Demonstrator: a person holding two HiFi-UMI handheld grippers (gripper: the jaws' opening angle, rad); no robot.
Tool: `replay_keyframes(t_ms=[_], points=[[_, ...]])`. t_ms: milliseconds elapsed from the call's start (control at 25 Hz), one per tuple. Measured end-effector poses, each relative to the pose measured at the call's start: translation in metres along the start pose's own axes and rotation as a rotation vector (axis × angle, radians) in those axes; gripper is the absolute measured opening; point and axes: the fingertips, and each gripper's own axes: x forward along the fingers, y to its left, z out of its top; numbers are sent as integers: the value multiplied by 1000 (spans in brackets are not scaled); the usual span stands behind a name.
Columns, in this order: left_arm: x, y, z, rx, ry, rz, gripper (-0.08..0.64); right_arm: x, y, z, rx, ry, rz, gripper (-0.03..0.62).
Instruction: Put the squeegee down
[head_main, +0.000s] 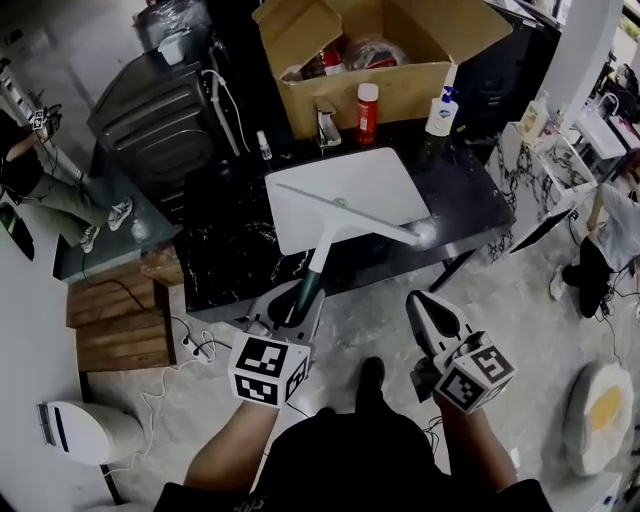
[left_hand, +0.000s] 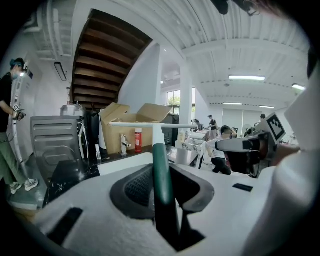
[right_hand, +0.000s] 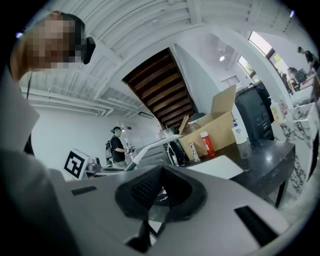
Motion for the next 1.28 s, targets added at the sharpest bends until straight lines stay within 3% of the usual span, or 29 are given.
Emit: replay_keyframes(t_ms=[600,880,1280], points=[[62,46,23,-63,16,157,101,91,-45,8,19,115,212,5],[56,81,6,-139,22,184,101,126,-27,-6,23,176,237,5],[26,156,-8,-121,18,224,101,187,24,-18,-9,203,262,6]])
